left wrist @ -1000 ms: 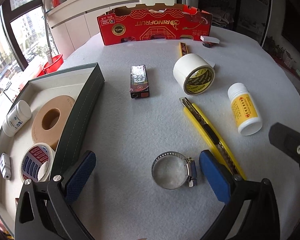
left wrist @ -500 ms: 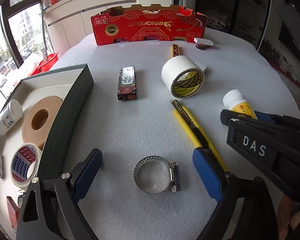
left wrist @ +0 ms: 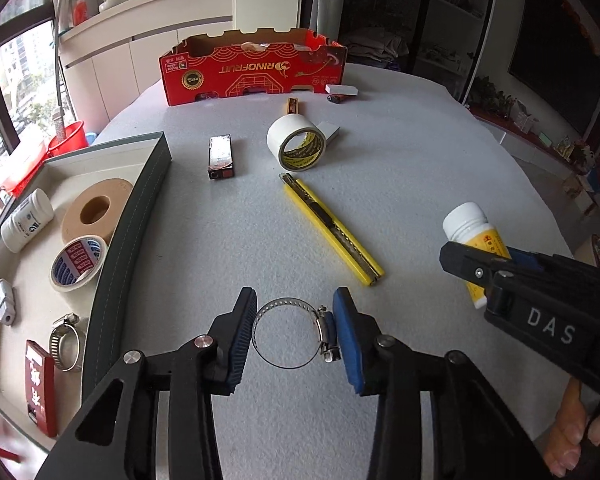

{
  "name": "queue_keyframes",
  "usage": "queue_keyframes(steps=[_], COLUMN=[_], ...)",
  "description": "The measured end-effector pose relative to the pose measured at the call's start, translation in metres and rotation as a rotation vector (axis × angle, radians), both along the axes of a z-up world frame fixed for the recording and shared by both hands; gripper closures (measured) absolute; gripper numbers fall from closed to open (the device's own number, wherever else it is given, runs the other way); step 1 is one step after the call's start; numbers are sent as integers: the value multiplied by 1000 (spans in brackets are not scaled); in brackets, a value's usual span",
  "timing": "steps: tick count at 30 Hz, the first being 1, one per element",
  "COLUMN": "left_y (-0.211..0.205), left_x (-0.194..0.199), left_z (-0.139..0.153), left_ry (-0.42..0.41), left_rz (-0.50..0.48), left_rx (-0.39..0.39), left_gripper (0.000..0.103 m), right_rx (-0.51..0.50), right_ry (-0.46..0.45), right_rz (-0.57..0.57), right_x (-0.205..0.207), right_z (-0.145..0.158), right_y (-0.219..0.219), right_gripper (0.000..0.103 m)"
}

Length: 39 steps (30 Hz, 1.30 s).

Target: Organize rigid objects

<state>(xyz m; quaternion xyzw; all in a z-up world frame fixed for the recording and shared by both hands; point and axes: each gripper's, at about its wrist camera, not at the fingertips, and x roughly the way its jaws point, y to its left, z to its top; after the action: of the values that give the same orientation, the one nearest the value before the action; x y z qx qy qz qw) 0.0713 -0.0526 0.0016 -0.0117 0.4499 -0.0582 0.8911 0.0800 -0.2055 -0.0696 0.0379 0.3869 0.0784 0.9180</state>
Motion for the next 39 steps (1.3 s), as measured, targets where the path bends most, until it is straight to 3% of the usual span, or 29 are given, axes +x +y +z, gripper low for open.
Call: queue_keyframes(steps=[8,17,27,39], left_y=[3,18,27,59], left_x=[-50,-65,-71,-75], left_z=[16,24,28,36], left_ry=[-55,-95,-115,-152], left_rz=[-32,-13,-8,81], left_rx=[-4,-16,-39,-78], left_gripper=[60,60,60,60], right_rx=[22,-17,-52,-99], right_ry=[37,46,57,63], right_rz=[15,-5,6,21], right_x=[-44,-76,-79,-75], right_z=[-19,-36,-37,-34], right_y=[9,21,34,51], right_gripper=[66,66,66,66])
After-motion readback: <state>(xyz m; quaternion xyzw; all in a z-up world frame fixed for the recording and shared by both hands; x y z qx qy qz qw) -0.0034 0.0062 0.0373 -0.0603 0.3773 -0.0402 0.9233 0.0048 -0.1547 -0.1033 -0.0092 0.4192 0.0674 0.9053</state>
